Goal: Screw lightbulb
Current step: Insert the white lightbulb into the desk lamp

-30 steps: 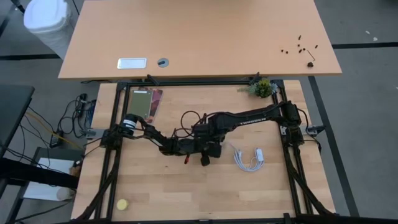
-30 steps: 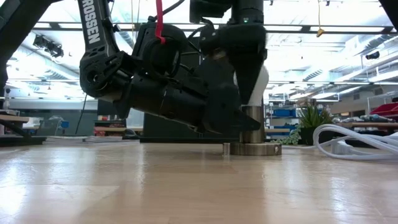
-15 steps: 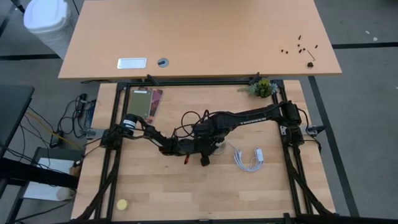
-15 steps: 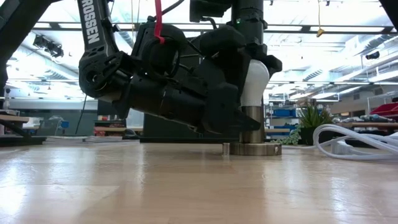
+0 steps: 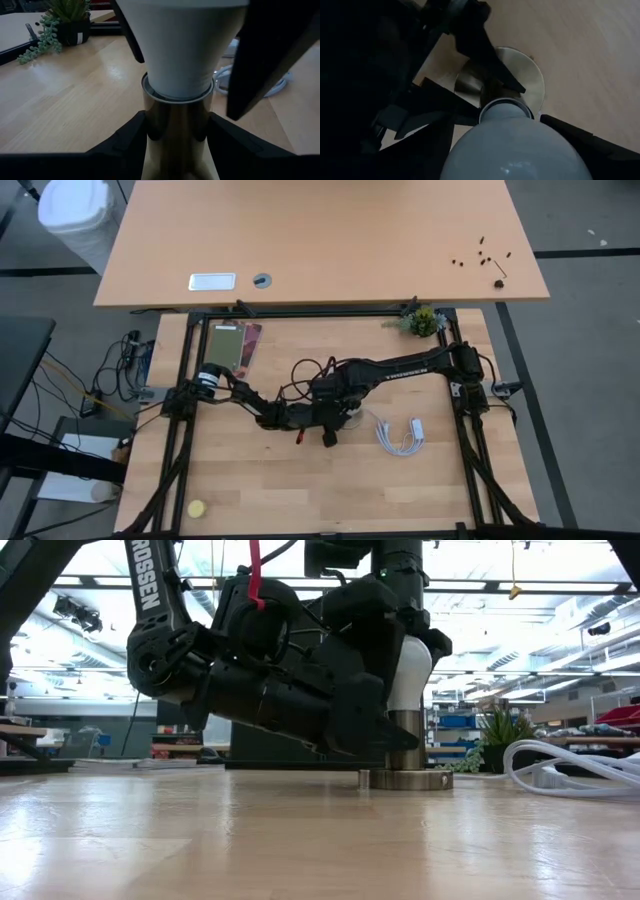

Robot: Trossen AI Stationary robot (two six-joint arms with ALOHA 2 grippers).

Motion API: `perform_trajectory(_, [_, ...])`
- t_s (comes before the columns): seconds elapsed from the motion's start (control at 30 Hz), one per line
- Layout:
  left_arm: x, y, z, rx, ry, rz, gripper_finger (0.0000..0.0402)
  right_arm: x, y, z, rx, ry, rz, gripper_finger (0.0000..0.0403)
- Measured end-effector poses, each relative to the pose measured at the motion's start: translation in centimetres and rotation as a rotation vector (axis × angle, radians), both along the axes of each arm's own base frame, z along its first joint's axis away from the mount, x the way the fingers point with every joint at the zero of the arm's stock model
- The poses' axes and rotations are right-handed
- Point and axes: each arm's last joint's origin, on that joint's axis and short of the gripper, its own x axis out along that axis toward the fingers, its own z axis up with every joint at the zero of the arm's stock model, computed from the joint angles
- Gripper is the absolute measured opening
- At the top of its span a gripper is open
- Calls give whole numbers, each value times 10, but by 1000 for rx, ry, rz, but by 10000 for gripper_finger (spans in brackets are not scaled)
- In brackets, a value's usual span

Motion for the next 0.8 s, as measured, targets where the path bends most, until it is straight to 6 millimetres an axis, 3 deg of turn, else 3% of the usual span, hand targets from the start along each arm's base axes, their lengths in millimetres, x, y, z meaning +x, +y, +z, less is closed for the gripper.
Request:
perform_trajectory(0.33, [0,0,0,-1,0,0,187,1,0,6,-14,-8,236,319])
perform_trajectory(0.8, [0,0,0,-1,-1,0,187,0,0,7,-57,-19,1063,316])
